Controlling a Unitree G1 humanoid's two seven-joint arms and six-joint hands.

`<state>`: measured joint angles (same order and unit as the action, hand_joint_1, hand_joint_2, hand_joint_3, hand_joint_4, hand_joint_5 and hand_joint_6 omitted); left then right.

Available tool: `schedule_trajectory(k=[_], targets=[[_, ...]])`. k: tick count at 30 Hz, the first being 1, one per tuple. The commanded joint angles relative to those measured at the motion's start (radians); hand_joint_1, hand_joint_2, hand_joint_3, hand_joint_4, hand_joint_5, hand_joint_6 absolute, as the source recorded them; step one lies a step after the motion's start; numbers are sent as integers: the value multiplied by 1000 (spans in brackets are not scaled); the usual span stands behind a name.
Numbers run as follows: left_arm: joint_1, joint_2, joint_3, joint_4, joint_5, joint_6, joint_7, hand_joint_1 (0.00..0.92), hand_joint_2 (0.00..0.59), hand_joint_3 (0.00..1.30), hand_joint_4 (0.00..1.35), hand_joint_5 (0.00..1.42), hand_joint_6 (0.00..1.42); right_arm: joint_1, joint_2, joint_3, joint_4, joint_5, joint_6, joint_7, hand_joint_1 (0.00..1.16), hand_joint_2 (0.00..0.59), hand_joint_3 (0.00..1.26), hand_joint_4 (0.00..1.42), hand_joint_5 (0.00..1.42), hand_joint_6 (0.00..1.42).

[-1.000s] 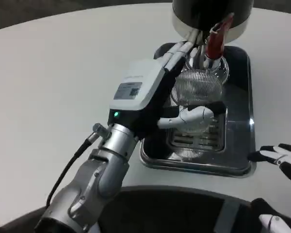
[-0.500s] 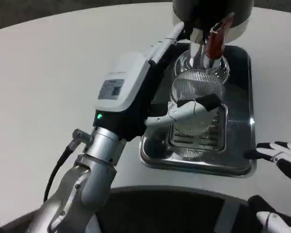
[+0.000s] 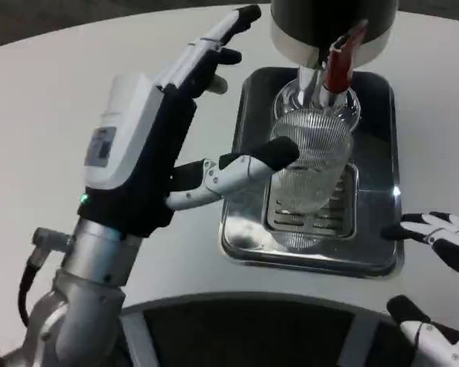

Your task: Grasp the cup under the faucet to collect the drink, then remove the cup.

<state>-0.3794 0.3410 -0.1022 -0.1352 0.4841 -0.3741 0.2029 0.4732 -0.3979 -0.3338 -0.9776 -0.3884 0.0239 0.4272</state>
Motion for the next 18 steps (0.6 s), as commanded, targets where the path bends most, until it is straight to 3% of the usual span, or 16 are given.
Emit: schedule_trajectory(k=[1, 5, 13, 18], targets=[[36, 17, 54, -102, -80, 6, -76, 37, 104, 214, 230, 341, 492, -16, 8, 22, 3, -8, 18, -3, 453, 428, 236, 119, 61, 50], [6, 32, 97, -136, -147, 13, -140, 2, 106, 295, 302, 367, 392, -31, 11, 45, 0, -20, 28, -1, 453, 428, 236, 119, 61, 52], [-119, 61, 124, -168, -355, 112, -340, 0, 92, 352, 370, 442, 426, -71, 18, 87, -14, -46, 58, -5, 453, 428, 244, 119, 62, 61], [-221, 51, 124, -188, -496, 253, -443, 0, 92, 326, 336, 430, 431, -94, 37, 129, -30, -75, 86, -7, 453, 428, 244, 119, 62, 63]])
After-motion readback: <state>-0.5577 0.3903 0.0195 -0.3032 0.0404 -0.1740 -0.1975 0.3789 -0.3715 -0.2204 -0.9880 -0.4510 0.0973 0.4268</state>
